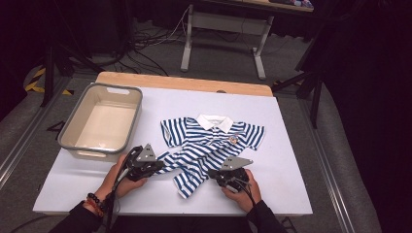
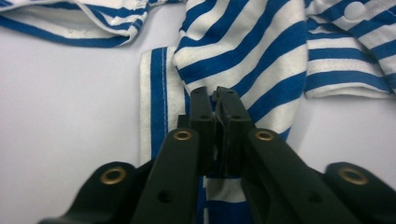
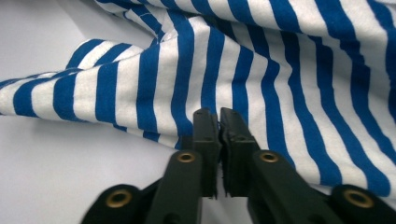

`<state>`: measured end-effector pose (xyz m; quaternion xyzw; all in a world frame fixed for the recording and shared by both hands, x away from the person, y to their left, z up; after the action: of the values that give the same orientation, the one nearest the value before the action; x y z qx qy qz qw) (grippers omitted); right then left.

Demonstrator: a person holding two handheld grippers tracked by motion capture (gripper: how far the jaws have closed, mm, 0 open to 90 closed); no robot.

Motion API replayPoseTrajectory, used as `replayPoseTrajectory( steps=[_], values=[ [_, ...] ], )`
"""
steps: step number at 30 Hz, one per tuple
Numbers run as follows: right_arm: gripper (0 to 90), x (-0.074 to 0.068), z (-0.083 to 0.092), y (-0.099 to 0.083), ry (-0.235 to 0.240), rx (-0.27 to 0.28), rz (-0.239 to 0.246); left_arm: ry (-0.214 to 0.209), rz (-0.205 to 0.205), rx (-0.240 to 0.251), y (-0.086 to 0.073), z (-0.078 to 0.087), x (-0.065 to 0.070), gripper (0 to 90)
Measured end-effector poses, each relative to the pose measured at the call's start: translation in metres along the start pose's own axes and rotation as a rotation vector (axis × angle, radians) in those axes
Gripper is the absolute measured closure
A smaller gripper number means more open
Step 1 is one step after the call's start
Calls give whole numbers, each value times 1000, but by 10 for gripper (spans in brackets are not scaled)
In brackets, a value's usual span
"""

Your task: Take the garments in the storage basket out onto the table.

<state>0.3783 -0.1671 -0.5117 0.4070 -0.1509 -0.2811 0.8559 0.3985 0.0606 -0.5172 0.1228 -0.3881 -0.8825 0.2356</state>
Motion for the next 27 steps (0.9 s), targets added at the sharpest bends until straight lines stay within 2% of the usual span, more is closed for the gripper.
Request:
replayPoseTrajectory(
  steps=[3,4,5,6,7,8,9,10,11,12,13,14,16,17,20,21,22,24,26,27],
  values=[
    [899,1,5,0,-5,2,7,-12,-9,21,3,3,4,884],
    [900,4,14,2,-11,20,2,-12,-10,28,5,5,5,884],
    [900,5,21,3,-15,33,-5,-19,-22,56,10,10,10,885],
    [900,5,21,3,-15,33,-5,-19,-22,56,10,10,10,885],
    [900,9,36,5,-37,58,-7,-37,-16,80,14,13,14,886],
    [900,9,36,5,-37,58,-7,-46,-19,99,17,16,17,886],
    [900,14,53,7,-58,94,-22,-68,-33,126,25,21,26,885],
    [900,14,53,7,-58,94,-22,-68,-33,126,25,21,26,885],
    [900,17,62,7,-74,111,-33,-78,-40,142,28,22,32,885],
    [900,25,80,7,-110,150,-62,-82,-59,146,31,23,37,885],
    [900,25,80,7,-110,150,-62,-82,-71,147,32,22,41,885],
    [900,30,91,4,-139,165,-77,-70,-89,151,34,22,44,884],
    [900,36,99,0,-175,166,-92,-65,-113,143,35,19,51,877],
    [900,36,99,0,-175,166,-92,-65,-113,143,35,19,51,866],
    [900,44,102,-8,-210,159,-118,-69,-116,138,35,15,52,842],
    [899,46,100,-9,-223,148,-113,-68,-113,137,35,14,53,826],
    [896,48,95,-13,-240,122,-97,-56,-115,125,33,10,53,771],
    [882,49,88,-16,-248,107,-104,-57,-111,123,33,8,53,694],
    [866,50,85,-18,-240,103,-113,-61,-103,118,32,5,55,664],
    [799,52,81,-21,-252,96,-123,-74,-96,116,31,2,56,580]
  ],
)
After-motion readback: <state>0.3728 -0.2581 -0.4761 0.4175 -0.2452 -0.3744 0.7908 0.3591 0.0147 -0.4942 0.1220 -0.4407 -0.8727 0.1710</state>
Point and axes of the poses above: each handheld gripper's, and its own axes: z roughly backward along the jaws, y roughly out of its top, x roughly to its right, the point moved 8 cm from there along -z, roughly forward along the jaws, and after that the axes turned 3 degrees about x, right-handed, at the moved point
